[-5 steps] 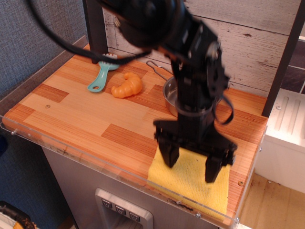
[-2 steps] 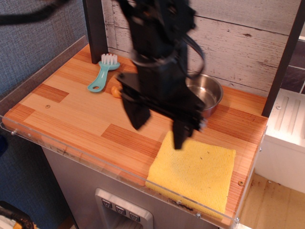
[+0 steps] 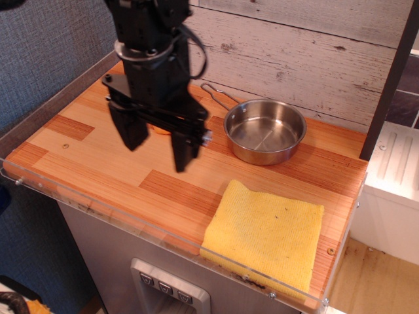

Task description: Move the yellow cloth to the right edge of the table.

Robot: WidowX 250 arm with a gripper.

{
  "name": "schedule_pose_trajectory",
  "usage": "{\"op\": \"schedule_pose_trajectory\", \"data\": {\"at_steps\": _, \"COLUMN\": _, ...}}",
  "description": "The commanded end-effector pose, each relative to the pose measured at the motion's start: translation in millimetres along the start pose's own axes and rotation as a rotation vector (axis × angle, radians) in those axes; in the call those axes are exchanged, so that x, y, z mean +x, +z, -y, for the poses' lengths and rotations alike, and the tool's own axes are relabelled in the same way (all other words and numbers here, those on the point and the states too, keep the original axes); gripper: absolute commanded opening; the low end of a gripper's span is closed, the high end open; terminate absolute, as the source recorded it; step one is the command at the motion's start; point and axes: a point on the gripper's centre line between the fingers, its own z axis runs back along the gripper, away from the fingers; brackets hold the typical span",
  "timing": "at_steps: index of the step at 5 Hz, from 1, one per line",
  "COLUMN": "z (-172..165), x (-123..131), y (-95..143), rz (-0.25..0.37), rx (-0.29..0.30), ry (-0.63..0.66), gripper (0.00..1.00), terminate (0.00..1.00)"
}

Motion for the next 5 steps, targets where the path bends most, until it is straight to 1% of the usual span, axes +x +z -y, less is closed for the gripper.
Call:
{"op": "schedule_pose_trajectory", "data": {"at_steps": 1, "z": -37.5, "x": 43.8, "y": -15.6, "rz": 0.033, "rx": -0.056, "ry": 0.028, "gripper": 1.00, "terminate": 0.00}}
{"op": "schedule_pose_trajectory", "data": {"at_steps": 2, "z": -36.8, "x": 47.1, "y": -14.1, "rz": 0.043, "rx": -0.071, "ry": 0.006, "gripper": 1.00, "terminate": 0.00}}
{"op": "schedule_pose_trajectory", "data": {"at_steps": 3, "z": -33.1, "x": 45.8, "y": -13.4, "rz": 0.076, "rx": -0.057, "ry": -0.061, "gripper": 1.00, "terminate": 0.00}}
{"op": "schedule_pose_trajectory", "data": {"at_steps": 4, "z": -33.1, "x": 45.8, "y": -13.4, "rz": 0.076, "rx": -0.057, "ry": -0.061, "gripper": 1.00, "terminate": 0.00}}
{"op": "schedule_pose_trajectory", "data": {"at_steps": 5, "z": -33.1, "x": 45.8, "y": -13.4, "rz": 0.076, "rx": -0.057, "ry": -0.061, "gripper": 1.00, "terminate": 1.00}}
